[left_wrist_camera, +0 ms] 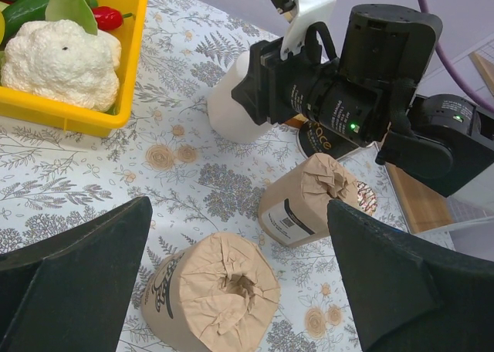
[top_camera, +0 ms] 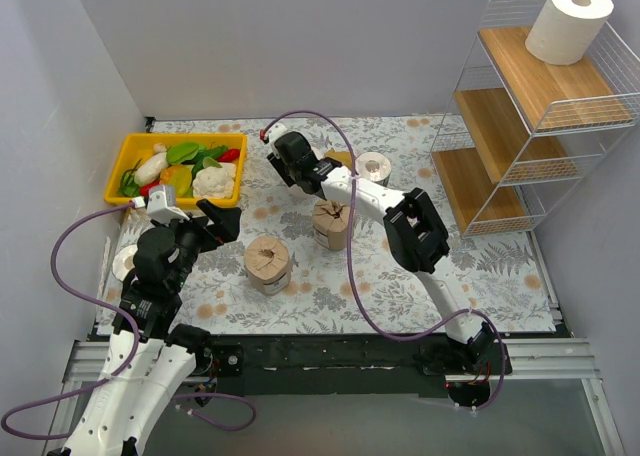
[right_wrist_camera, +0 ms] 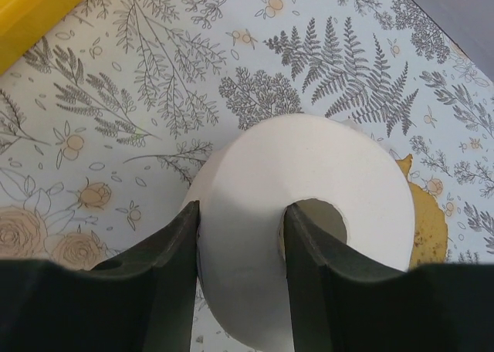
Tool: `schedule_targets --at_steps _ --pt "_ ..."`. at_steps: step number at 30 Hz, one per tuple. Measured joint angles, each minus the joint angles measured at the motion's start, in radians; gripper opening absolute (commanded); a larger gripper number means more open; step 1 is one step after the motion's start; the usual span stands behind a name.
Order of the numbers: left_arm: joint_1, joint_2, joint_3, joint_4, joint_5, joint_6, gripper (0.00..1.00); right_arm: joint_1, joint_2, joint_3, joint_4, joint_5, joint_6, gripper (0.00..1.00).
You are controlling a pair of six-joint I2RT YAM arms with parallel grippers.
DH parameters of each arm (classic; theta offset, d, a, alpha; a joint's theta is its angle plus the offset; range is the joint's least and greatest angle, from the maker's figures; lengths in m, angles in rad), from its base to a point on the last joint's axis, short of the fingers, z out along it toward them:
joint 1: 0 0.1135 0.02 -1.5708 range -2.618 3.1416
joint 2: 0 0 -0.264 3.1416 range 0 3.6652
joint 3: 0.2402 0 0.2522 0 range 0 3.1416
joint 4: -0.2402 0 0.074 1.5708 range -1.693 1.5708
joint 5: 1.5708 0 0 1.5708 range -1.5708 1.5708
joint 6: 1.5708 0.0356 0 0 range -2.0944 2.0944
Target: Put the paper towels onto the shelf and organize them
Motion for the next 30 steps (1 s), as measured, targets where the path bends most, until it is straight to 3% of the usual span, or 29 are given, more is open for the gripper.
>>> schedule_targets --at_steps 8,16,23,30 --pt "0.000 0.000 0.000 0.000 0.000 0.000 0.98 0.017 -0.090 -0.071 -0.019 -0.025 -0.103 0.28" --pt "0.000 0.000 0.000 0.000 0.000 0.000 0.98 0.040 -0.308 -0.072 -0.070 -0.005 -0.257 0.28" --pt "0.000 0.000 0.000 0.000 0.000 0.000 0.98 0.051 -0.560 -0.014 -0.089 0.145 -0.463 0.29" --pt "0.000 0.000 0.000 0.000 0.001 0.000 0.98 0.011 -0.695 0.005 -0.063 0.317 -0.647 0.31"
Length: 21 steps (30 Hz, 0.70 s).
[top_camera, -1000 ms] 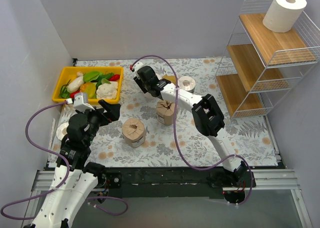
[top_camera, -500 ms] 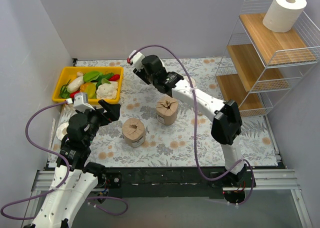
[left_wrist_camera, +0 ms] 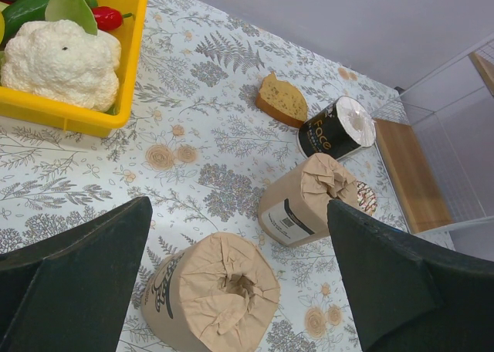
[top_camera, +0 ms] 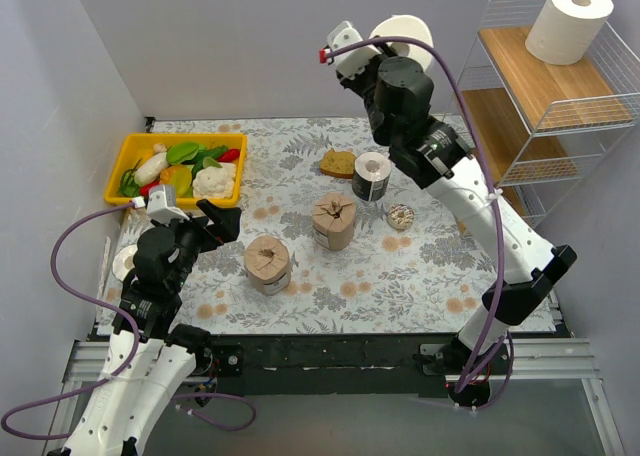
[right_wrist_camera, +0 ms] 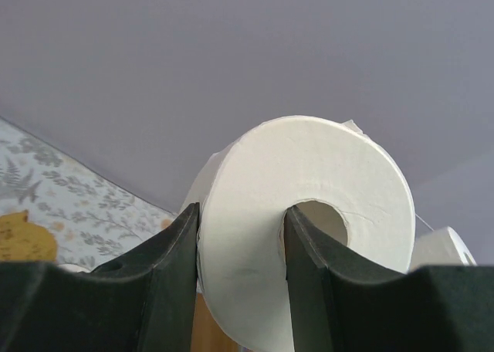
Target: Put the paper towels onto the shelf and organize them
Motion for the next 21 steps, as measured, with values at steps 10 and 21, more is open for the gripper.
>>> schedule_targets --at_steps 10,21 --pt "0.000 0.008 0.000 0.001 0.008 0.000 0.98 -0.215 -0.048 0.023 -0.008 0.096 -0.064 0.31" --pt "0.001 0.007 0.000 0.006 0.027 0.000 0.98 -0.382 -0.121 0.060 0.000 0.122 -0.071 0.33"
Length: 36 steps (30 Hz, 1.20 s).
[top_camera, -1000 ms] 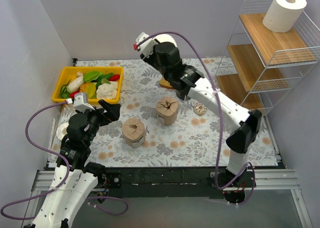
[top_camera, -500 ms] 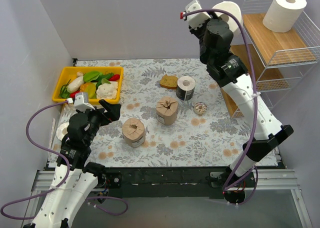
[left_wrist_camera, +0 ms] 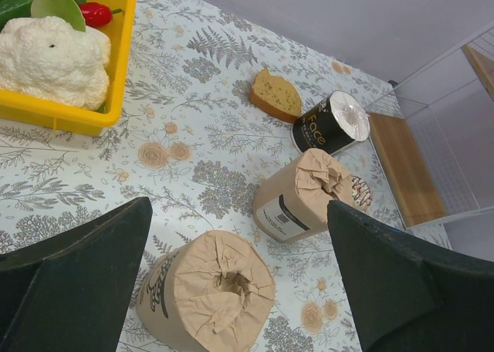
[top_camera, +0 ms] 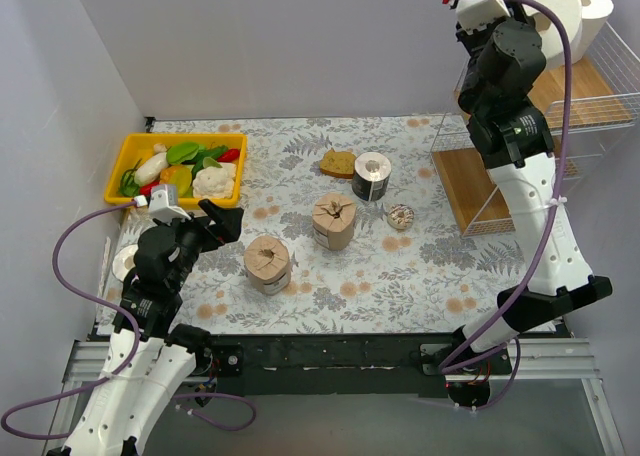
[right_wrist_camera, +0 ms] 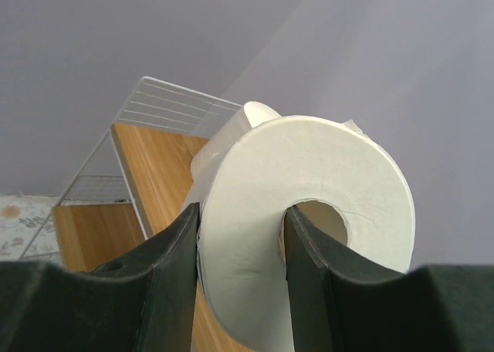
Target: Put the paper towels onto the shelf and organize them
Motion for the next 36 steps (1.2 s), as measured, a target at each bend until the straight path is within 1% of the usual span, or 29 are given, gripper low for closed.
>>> schedule_targets --at_steps 4,19,22,29,36 --pt "0.000 0.002 0.000 0.003 0.002 0.000 0.98 -0.058 0.006 0.000 -0.021 0.006 0.011 0.33" --pt "0.000 0.033 0.000 0.013 0.004 0.000 0.98 -0.189 0.020 -0.006 -0.043 -0.003 0.074 0.38" --pt "0.000 0.034 0.000 0.013 0.004 0.000 0.98 -0.220 0.015 -0.026 -0.046 -0.020 0.093 0.42" --pt "0.002 0.037 0.000 0.013 0.003 0.000 0.98 -0.322 0.008 -0.105 -0.047 -0.063 0.113 0.57" --pt "0.002 0.044 0.000 0.013 0.003 0.000 0.98 -0.357 -0.002 -0.117 -0.024 -0.084 0.114 0.59"
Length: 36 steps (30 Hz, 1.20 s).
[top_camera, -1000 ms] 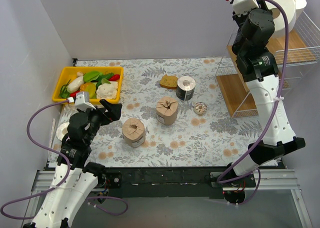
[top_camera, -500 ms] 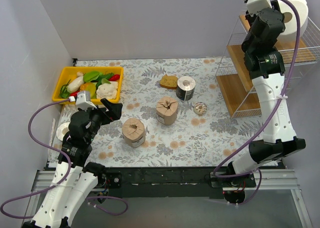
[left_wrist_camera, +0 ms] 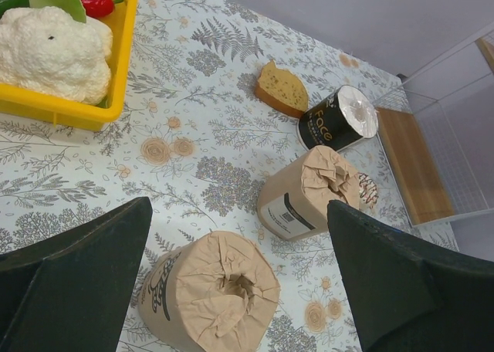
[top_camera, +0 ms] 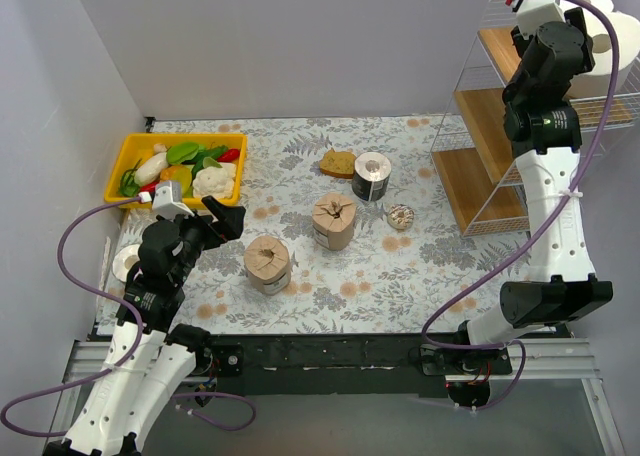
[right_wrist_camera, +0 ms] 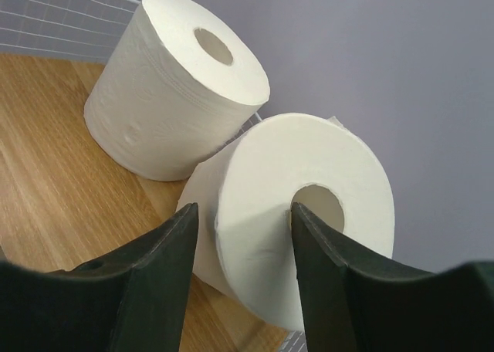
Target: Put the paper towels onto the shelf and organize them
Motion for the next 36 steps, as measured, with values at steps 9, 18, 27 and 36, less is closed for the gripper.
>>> schedule_targets --at_steps 9,18,27,36 --pt "0.000 0.000 0.000 0.000 0.000 0.000 0.98 0.001 -0.007 0.020 0.023 -0.025 0.005 0.58" --pt "0.000 0.000 0.000 0.000 0.000 0.000 0.98 0.002 -0.016 0.038 0.014 -0.078 0.038 0.57" --pt "0.000 0.001 0.000 0.000 0.000 0.000 0.98 0.218 -0.053 0.043 -0.050 -0.167 0.125 0.57" --pt "0.000 0.006 0.000 0.000 0.000 0.000 0.98 0.452 -0.217 -0.135 -0.118 -0.376 0.381 0.58"
